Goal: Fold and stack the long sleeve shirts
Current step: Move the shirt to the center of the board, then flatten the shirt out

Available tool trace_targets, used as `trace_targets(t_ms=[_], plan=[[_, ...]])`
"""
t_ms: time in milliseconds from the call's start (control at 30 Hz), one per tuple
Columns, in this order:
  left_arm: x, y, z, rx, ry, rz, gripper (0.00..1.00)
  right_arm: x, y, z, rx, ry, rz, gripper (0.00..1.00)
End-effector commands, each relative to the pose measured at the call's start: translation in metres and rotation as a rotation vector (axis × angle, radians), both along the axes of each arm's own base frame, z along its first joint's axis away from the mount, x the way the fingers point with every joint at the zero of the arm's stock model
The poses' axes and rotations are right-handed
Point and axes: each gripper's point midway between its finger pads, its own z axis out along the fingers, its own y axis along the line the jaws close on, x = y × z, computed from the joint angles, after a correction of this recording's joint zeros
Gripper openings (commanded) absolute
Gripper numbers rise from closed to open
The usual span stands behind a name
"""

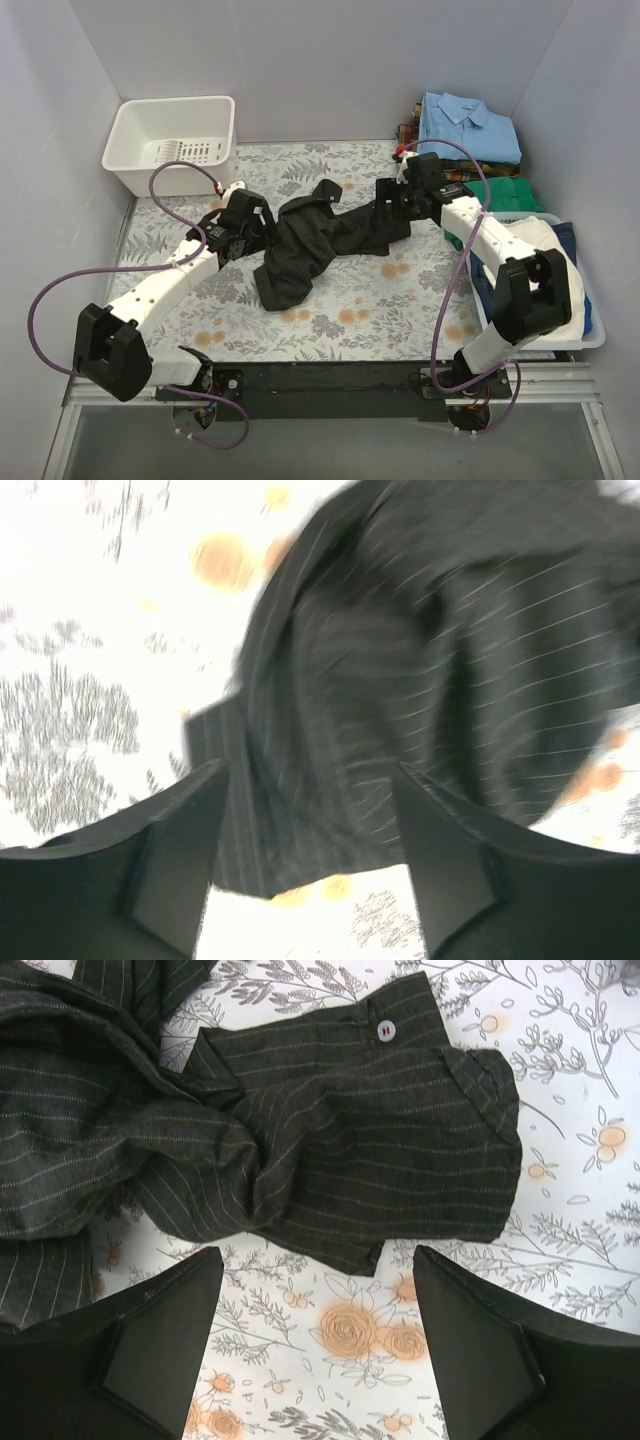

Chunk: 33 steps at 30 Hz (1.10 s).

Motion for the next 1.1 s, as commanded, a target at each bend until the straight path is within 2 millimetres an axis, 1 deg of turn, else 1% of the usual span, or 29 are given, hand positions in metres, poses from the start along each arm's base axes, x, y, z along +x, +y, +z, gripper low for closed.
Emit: trace_targets(t_ms=[0, 67, 167, 200, 233, 267, 300, 367, 400, 467, 533, 567, 633, 700, 800, 867, 900, 967, 1000, 1033, 1067], plan=[[-0.04, 0.012, -0.056, 0.009, 0.236, 0.085, 0.61, 0.015, 0.013, 0.014, 0.024, -0.026, 0.033, 0.85], [-0.045, 0.019, -0.079, 0.059, 0.316, 0.111, 0.55, 0.015, 0.016, 0.014, 0.035, -0.022, 0.043, 0.85], [-0.042, 0.025, -0.089, 0.081, 0.343, 0.131, 0.5, 0.013, 0.018, 0.014, 0.041, -0.02, 0.053, 0.85], [-0.044, 0.028, -0.096, 0.088, 0.366, 0.125, 0.47, 0.013, 0.018, 0.014, 0.04, -0.022, 0.053, 0.85], [-0.044, 0.025, -0.1, 0.064, 0.377, 0.116, 0.45, 0.013, 0.018, 0.015, 0.041, -0.022, 0.054, 0.85], [-0.043, 0.031, -0.104, 0.052, 0.387, 0.132, 0.43, 0.013, 0.018, 0.014, 0.041, -0.022, 0.054, 0.85], [-0.045, 0.033, -0.113, 0.046, 0.404, 0.131, 0.4, 0.012, 0.018, 0.014, 0.041, -0.021, 0.054, 0.85], [-0.043, 0.04, -0.12, 0.018, 0.414, 0.152, 0.4, 0.011, 0.018, 0.012, 0.043, -0.014, 0.054, 0.85], [-0.041, 0.041, -0.122, 0.003, 0.41, 0.151, 0.4, 0.011, 0.019, 0.012, 0.046, -0.011, 0.056, 0.85], [-0.03, 0.037, -0.121, -0.048, 0.364, 0.133, 0.46, 0.01, 0.02, 0.01, 0.05, -0.005, 0.059, 0.85], [-0.017, 0.029, -0.115, -0.077, 0.313, 0.097, 0.51, 0.011, 0.02, 0.009, 0.048, 0.0, 0.059, 0.85], [-0.015, 0.027, -0.113, -0.087, 0.306, 0.087, 0.52, 0.011, 0.02, 0.009, 0.048, -0.001, 0.058, 0.85], [-0.012, 0.02, -0.112, -0.111, 0.307, 0.055, 0.54, 0.012, 0.019, 0.007, 0.045, 0.0, 0.056, 0.85], [-0.016, 0.014, -0.115, -0.129, 0.325, 0.022, 0.56, 0.012, 0.019, 0.006, 0.042, 0.004, 0.053, 0.85], [-0.02, 0.013, -0.122, -0.13, 0.336, 0.01, 0.56, 0.012, 0.019, 0.006, 0.039, 0.003, 0.051, 0.85], [-0.023, 0.014, -0.129, -0.119, 0.361, 0.005, 0.55, 0.012, 0.018, 0.004, 0.034, 0.006, 0.046, 0.85], [-0.025, 0.015, -0.137, -0.11, 0.387, 0.005, 0.51, 0.012, 0.017, 0.005, 0.032, 0.004, 0.045, 0.85], [-0.026, 0.017, -0.145, -0.096, 0.404, 0.011, 0.41, 0.012, 0.017, 0.004, 0.03, 0.008, 0.043, 0.85], [-0.027, 0.018, -0.15, -0.085, 0.42, 0.013, 0.19, 0.012, 0.017, 0.003, 0.028, 0.009, 0.042, 0.85], [-0.027, 0.019, -0.153, -0.076, 0.429, 0.015, 0.05, 0.013, 0.017, 0.003, 0.026, 0.008, 0.042, 0.85], [-0.025, 0.02, -0.154, -0.067, 0.428, 0.018, 0.0, 0.012, 0.017, 0.004, 0.026, 0.008, 0.041, 0.85]])
